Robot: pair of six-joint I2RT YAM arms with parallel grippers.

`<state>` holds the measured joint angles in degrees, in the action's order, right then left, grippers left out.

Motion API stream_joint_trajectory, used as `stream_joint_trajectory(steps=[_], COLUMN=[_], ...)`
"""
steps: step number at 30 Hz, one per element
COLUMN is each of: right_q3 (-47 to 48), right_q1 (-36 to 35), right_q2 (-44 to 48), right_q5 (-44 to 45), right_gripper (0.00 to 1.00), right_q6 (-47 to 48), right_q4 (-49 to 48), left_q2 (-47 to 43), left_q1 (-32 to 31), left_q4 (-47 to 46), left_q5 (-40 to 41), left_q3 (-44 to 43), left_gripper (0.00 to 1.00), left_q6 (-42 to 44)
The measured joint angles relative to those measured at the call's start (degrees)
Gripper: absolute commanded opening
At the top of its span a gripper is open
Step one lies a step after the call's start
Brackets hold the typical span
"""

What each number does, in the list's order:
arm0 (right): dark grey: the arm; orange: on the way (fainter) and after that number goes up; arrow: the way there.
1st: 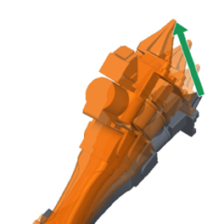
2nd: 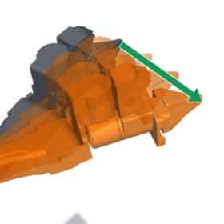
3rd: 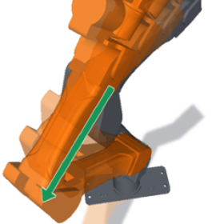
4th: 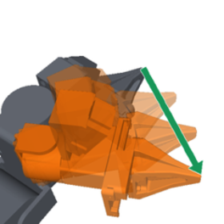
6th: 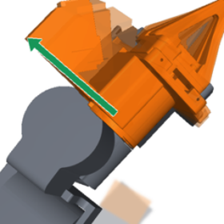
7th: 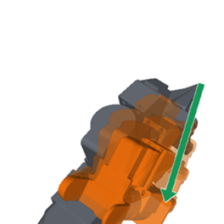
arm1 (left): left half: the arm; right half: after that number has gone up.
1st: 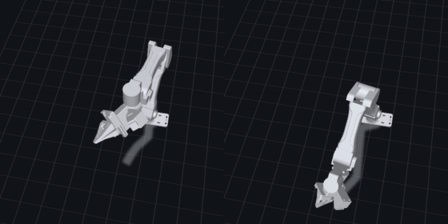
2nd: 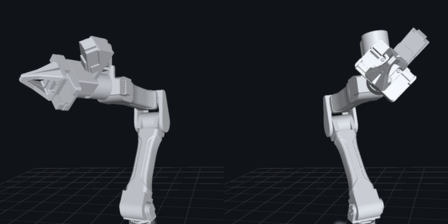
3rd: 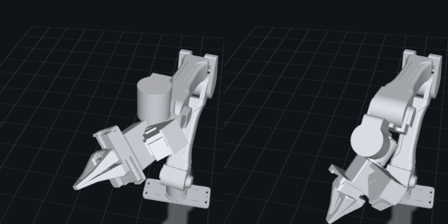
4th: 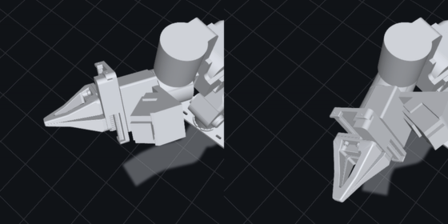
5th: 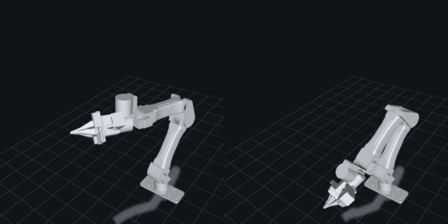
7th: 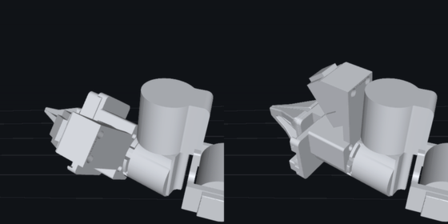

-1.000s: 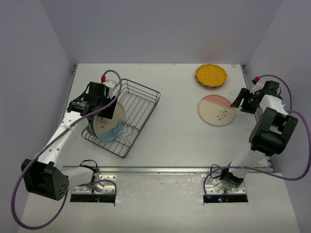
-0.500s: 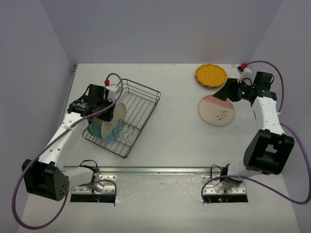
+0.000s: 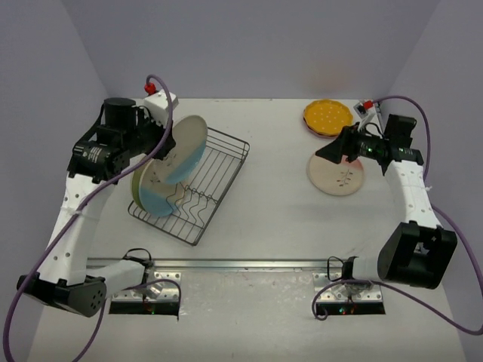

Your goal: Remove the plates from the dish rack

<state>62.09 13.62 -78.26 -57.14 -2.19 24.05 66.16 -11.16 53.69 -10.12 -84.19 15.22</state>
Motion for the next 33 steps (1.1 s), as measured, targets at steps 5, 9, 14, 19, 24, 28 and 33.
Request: stream_joint_trajectory(steps=[5, 9, 14, 19, 24, 28, 33], right_q3=[-1.3, -2.1, -1.3, 1.5, 2.3, 2.4, 2.6], right_q1=[-5.0, -12.8, -25.6, -35.6, -40.0, -40.4, -39.7], right_q2=[4.1, 6.6, 5.6, 1.2, -2.2, -2.8, -2.8], right_q5=[-3.3, -4.5, -4.3, -2.6, -2.9, -3.1, -0.8], right_gripper=[0.81, 0.87, 0.83, 0.55, 0.21, 0.63, 0.71], right_q6=[-3.3, -8.7, -14.0, -15.7, -17.3, -18.1, -17.3], right_q4=[-5.1, -11.6, -18.0, -20.0, -20.6, -20.5, -19.5], left_q2=[-4.6, -7.0, -6.5, -6.5, -6.7, -6.7, -6.8], left_q1=[0.0, -0.2, -0.2, -0.2, -0.3, -0.3, -0.4], left_q4=[-1.7, -2.2, -3.4, -5.7, -7.2, -8.5, -8.7], left_q5=[-15.7, -29.6, -41.6, -46.6, -47.4, -47.2, -48.6], left_q3=[-1.6, 1.2, 4.0, 6.9, 9.0, 10.4, 10.6], left_gripper=[0.0, 0.0, 0.0, 0.0, 0.0, 0.0, 0.0], left_q6=[-0.1, -2.0, -4.8, -6.9, -8.0, -8.3, -8.9])
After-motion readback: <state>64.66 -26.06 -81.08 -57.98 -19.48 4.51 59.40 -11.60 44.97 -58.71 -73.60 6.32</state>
